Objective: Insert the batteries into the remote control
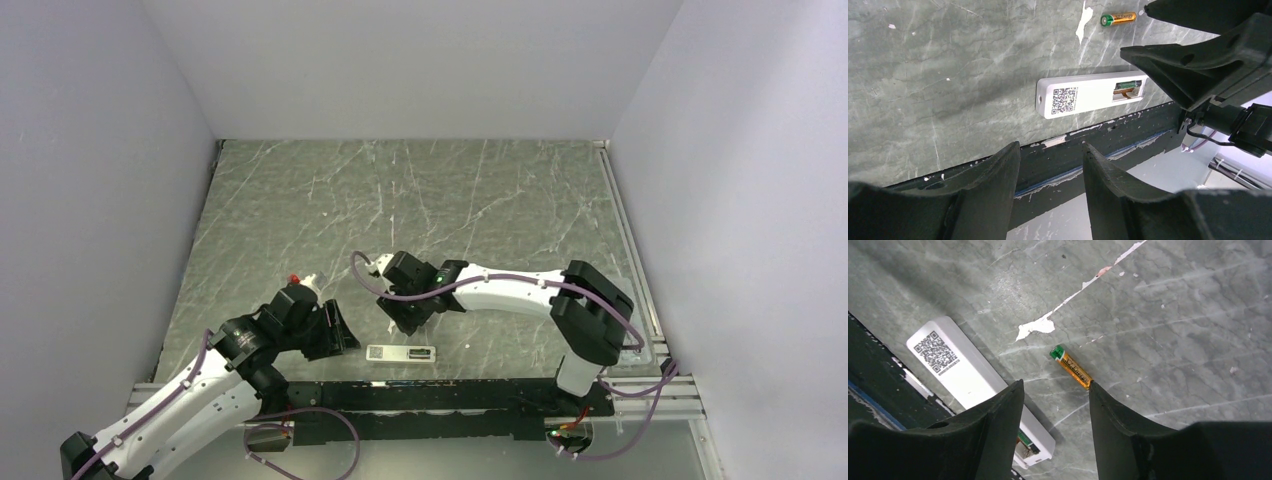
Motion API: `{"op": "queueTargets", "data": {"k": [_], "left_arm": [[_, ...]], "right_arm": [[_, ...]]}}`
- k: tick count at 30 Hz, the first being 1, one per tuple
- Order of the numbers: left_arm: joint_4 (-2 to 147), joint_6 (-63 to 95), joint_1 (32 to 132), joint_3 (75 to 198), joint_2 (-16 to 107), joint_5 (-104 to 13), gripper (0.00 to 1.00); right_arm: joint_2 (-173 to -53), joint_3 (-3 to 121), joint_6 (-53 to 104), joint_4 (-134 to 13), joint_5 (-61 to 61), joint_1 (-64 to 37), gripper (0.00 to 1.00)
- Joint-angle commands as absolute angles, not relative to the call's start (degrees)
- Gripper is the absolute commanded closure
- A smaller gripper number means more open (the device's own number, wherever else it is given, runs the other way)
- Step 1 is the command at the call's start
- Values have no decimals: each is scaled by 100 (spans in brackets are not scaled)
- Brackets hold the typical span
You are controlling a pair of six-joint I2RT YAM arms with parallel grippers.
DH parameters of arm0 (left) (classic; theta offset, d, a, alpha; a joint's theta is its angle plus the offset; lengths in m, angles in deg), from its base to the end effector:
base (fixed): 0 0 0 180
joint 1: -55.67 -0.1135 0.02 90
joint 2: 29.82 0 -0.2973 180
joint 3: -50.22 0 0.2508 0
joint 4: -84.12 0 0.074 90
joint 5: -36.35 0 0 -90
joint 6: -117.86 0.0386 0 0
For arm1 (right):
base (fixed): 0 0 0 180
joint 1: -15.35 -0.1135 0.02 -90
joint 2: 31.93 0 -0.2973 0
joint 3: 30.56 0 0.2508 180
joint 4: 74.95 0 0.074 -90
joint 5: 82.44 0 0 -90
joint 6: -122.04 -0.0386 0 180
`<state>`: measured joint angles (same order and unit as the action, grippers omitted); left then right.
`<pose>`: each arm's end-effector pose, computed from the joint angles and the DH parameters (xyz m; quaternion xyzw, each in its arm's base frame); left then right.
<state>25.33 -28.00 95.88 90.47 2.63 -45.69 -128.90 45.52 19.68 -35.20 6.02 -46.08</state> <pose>0.0639 -0.0611 0.2199 -0.1051 0.9347 -0.2914 0.1741 0.1644 0.3040 0.2210 -0.4048 0.8785 0.1625 0.1948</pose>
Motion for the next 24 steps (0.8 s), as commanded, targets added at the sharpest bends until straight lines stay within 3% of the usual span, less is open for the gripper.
{"op": "queueTargets", "data": {"k": [1,24], "left_arm": [[2548,-2892,9610,9254,217,-4500,46],[2527,-2936,9610,9227,144,-4473,45]], "right_arm": [[-13071,4708,2305,-3743,484,-4624,46],[-13767,4933,2434,-3673,918,-4802,49]]}}
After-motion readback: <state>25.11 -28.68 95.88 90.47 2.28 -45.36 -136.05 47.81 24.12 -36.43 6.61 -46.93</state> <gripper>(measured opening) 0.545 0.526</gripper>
